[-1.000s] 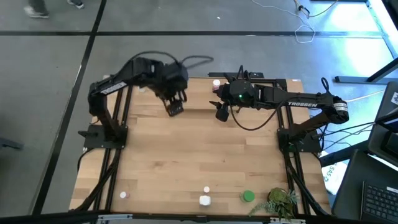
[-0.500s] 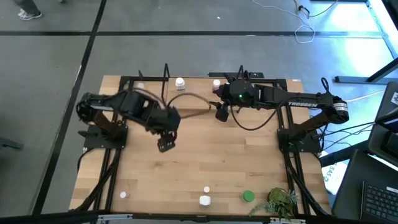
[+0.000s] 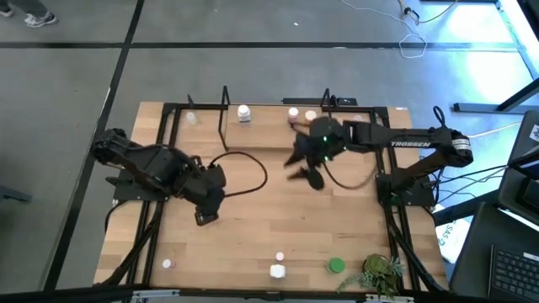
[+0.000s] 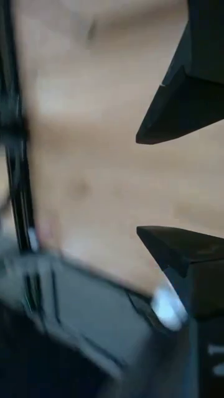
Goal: Pick and place medicine bottles onto shelf by color
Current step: Put the green pill bottle on the shelf
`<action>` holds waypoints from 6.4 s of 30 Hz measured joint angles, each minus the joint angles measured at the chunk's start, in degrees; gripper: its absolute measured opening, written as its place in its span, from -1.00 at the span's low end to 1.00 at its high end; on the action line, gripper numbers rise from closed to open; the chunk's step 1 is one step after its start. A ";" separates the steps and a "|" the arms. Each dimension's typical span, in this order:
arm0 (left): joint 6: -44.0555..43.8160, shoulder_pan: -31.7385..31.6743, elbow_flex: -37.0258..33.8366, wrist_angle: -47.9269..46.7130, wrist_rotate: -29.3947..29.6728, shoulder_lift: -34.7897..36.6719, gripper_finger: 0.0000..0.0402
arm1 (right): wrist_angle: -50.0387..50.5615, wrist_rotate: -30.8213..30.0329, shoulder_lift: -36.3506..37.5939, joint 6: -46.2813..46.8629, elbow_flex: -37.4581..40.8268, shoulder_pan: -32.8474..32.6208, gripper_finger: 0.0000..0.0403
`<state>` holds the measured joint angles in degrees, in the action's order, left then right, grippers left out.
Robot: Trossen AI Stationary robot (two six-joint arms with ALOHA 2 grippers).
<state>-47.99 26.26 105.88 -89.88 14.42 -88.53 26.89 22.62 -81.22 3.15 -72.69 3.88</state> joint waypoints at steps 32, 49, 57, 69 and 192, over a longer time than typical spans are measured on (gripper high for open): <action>-4.11 2.89 -8.02 3.35 1.58 3.41 0.37 | 22.82 -5.71 0.12 32.86 0.00 -39.01 0.14; 8.93 2.90 -8.02 10.30 0.17 3.41 0.37 | 24.44 -12.22 -0.14 41.85 0.00 -46.55 0.14; 26.02 3.09 -8.02 19.14 -7.36 3.41 0.37 | 24.46 -14.07 -0.14 43.12 0.00 -46.55 0.14; 30.58 3.17 -8.02 21.04 -12.18 3.39 0.37 | 24.75 -14.06 -0.14 42.89 0.00 -46.57 0.14; 30.53 3.10 -8.02 21.61 -12.12 3.37 0.37 | 15.24 -21.69 -17.68 32.56 2.58 -50.53 0.14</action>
<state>-17.45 29.36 97.86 -68.27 2.31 -85.17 42.13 0.93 -98.90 35.70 -70.11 -46.65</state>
